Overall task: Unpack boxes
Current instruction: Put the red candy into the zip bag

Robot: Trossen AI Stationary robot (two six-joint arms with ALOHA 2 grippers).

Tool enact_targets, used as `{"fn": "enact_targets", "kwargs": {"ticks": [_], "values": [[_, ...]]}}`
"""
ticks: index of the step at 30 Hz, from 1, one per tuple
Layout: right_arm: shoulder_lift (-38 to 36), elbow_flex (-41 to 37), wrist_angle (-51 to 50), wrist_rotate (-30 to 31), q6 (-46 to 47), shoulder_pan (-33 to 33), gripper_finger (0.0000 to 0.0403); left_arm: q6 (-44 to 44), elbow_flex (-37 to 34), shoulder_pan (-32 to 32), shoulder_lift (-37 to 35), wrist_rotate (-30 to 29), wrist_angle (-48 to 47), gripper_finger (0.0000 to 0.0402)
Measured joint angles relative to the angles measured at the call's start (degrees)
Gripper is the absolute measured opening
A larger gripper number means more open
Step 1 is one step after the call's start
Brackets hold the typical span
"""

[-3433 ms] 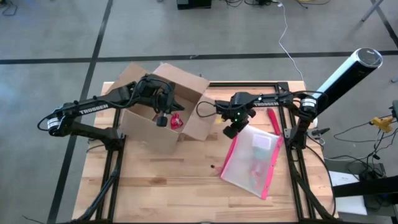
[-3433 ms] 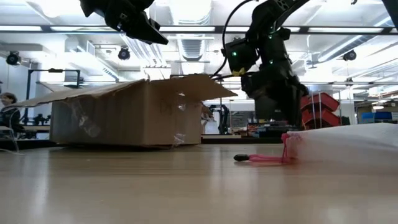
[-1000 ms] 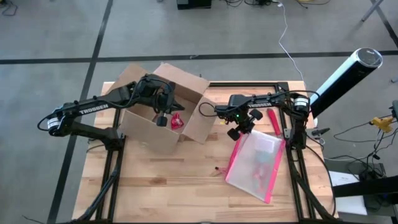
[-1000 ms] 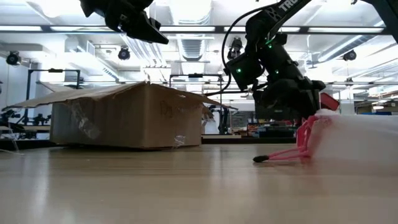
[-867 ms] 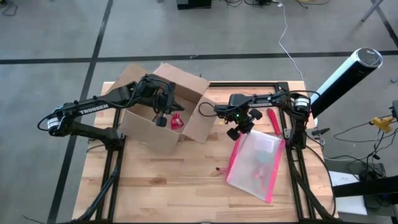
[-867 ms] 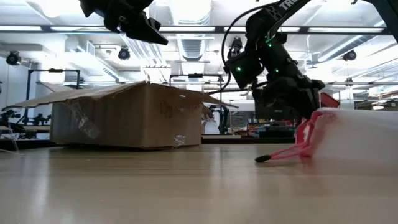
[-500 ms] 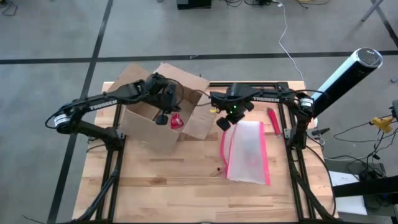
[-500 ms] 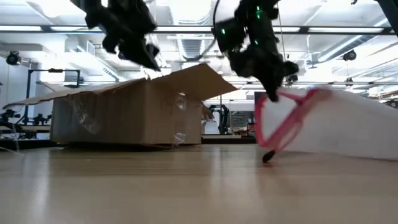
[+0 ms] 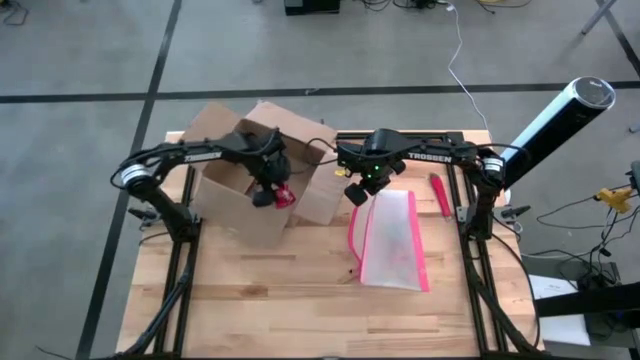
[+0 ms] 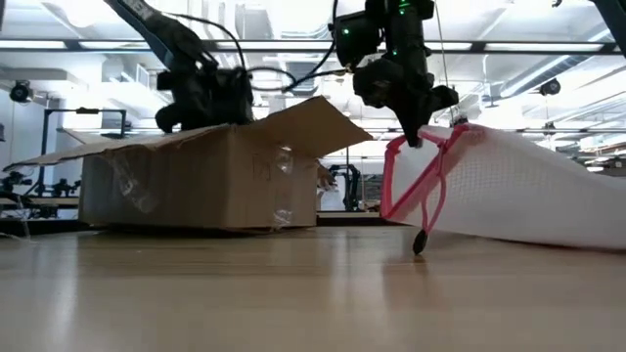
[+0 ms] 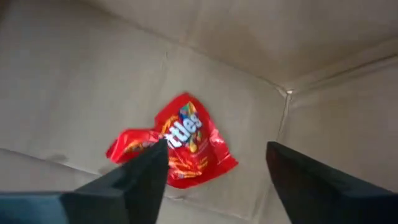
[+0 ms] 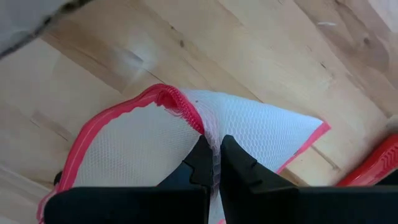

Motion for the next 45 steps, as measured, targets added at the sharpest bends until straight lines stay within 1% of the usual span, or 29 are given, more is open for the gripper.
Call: {"fn": "enact_targets", "kwargs": {"ticks": [3, 6, 11, 18, 24, 26, 28, 31, 35, 36, 39, 45], "values": [[0.0, 0.0, 0.14, 0.37, -0.06, 0.0, 0.0, -1.29, 0.0, -0.02, 2.12, -3.2, 0.42, 0.0279], [0.0, -0.02, 0.4, 0.39, -0.09, 0.0, 0.0, -1.89, 0.01, 0.06, 3.51, -5.65, 0.75, 0.0287], [0.0, -0.02, 1.04, 0.46, -0.09, 0.0, 0.0, -3.0, 0.07, 0.2, 4.66, -5.99, 3.96, 0.028], [0.0, -0.04, 2.73, 0.83, -0.12, -0.02, 0.0, -5.67, 0.0, 0.26, 4.93, -11.21, 10.89, 0.0276], [0.0, -0.04, 4.78, 0.97, -0.14, -0.02, 0.0, -5.91, -0.02, 0.26, 5.93, -10.92, 11.56, 0.027], [0.0, -0.04, 5.32, 0.98, -0.14, -0.02, 0.0, -5.93, -0.02, 0.26, 6.64, -10.39, 11.71, 0.0252], [0.0, -0.07, 5.29, 0.98, -0.14, -0.02, 0.0, -5.93, 0.0, 0.26, 7.61, -10.05, 12.1, 0.0216], [0.0, -0.07, 5.29, 0.98, -0.14, -0.02, 0.0, -6.26, 0.02, 0.26, 8.65, -10.0, 11.92, 0.0141], [-0.04, -0.07, 5.24, 0.96, -0.14, -0.02, 0.0, -6.37, -0.06, 0.26, 8.93, -9.4, 11.55, 0.0028], [-0.04, -0.07, 5.22, 0.96, -0.14, -0.02, 0.0, -6.51, -0.08, 0.26, 8.82, -9.08, 11.55, 0.0015], [-0.04, -0.07, 5.22, 0.96, -0.25, -0.02, 0.0, -7.03, -0.08, 0.26, 8.17, -9.06, 11.35, 0.0005], [-0.07, -0.07, 5.25, 0.95, -1.22, -0.27, 0.0, -7.73, 1.89, 0.26, 3.93, -9.08, 6.47, 0.0]]}}
